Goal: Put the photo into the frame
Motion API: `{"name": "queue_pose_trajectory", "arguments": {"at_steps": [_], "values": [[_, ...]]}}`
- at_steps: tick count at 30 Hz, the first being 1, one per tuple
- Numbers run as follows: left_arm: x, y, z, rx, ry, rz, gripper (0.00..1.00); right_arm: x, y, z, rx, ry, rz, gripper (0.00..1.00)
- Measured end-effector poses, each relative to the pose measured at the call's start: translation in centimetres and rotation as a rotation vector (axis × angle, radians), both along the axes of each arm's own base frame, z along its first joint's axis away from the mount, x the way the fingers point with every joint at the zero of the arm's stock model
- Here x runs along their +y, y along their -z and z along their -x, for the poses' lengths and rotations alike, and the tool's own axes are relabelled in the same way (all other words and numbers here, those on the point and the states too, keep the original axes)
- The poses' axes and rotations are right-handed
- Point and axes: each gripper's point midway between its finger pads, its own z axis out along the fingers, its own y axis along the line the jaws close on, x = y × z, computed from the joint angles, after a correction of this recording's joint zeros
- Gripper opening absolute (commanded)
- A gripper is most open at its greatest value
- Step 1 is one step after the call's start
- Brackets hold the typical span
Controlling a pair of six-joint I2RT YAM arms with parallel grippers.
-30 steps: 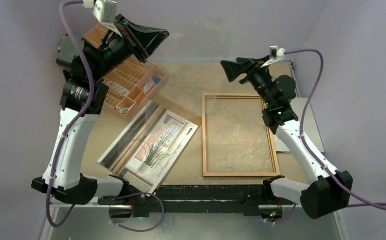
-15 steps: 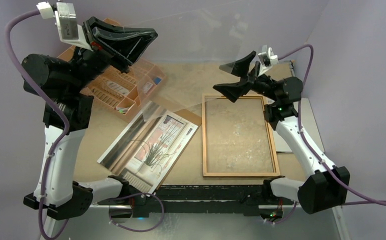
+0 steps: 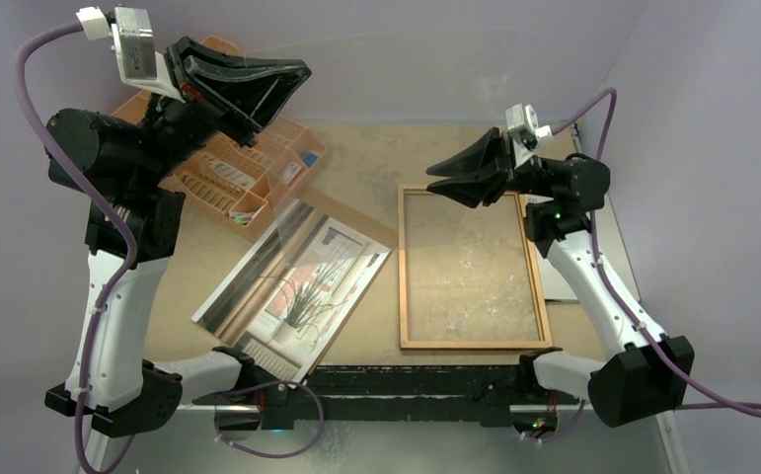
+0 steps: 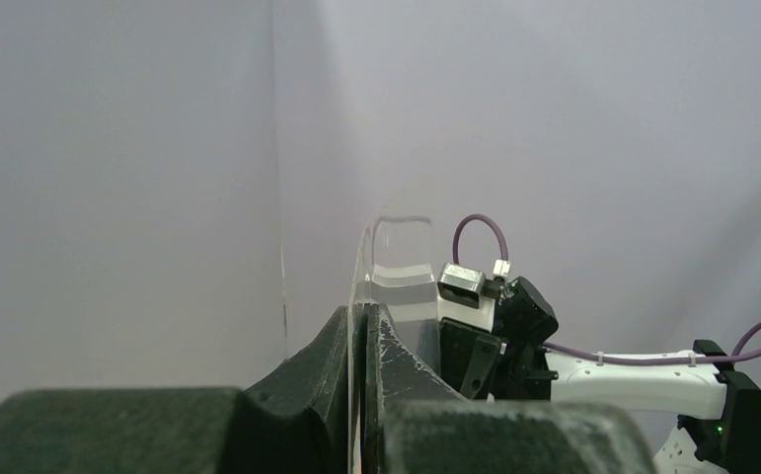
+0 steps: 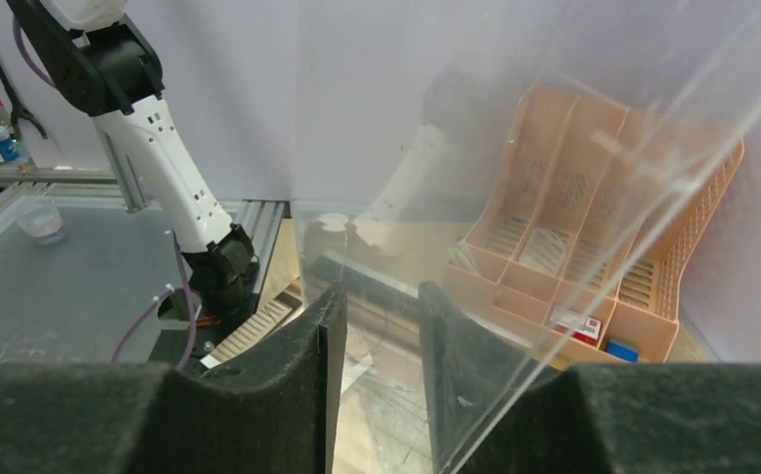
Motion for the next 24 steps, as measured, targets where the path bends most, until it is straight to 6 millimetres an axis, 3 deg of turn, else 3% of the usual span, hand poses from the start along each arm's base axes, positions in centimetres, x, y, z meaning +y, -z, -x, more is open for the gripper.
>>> {"name": "queue_pose_trajectory", "arguments": {"at_steps": [4, 7, 16, 18, 20, 24], "values": [[0.1, 0.3, 0.1, 0.001, -0.007, -0.005, 0.00, 0.0, -0.2, 0.2, 0.004, -0.005, 0.004, 0.42], [0.3, 0.4, 0.3, -0.007, -0.017, -0.008, 0.00, -0.1, -0.3, 0.3, 0.015, -0.006, 0.004, 0.41], [0.9, 0.5, 1.2, -0.031, -0.037, -0.003, 0.00, -0.1, -1.1, 0.3, 0.078, 0.007, -0.031, 0.00], [0.9, 0.6, 1.1, -0.032, -0.041, 0.001, 0.00, -0.1, -1.4, 0.3, 0.086, 0.008, -0.043, 0.00], [1.0, 0.5, 1.0, -0.033, -0.051, 0.009, 0.11, -0.2, -1.7, 0.3, 0.096, 0.010, -0.054, 0.00], [1.8, 0.8, -0.4, 0.011, -0.128, 0.032, 0.68, -0.3, -2.0, -0.3, 0.128, 0.039, -0.080, 0.00]]}}
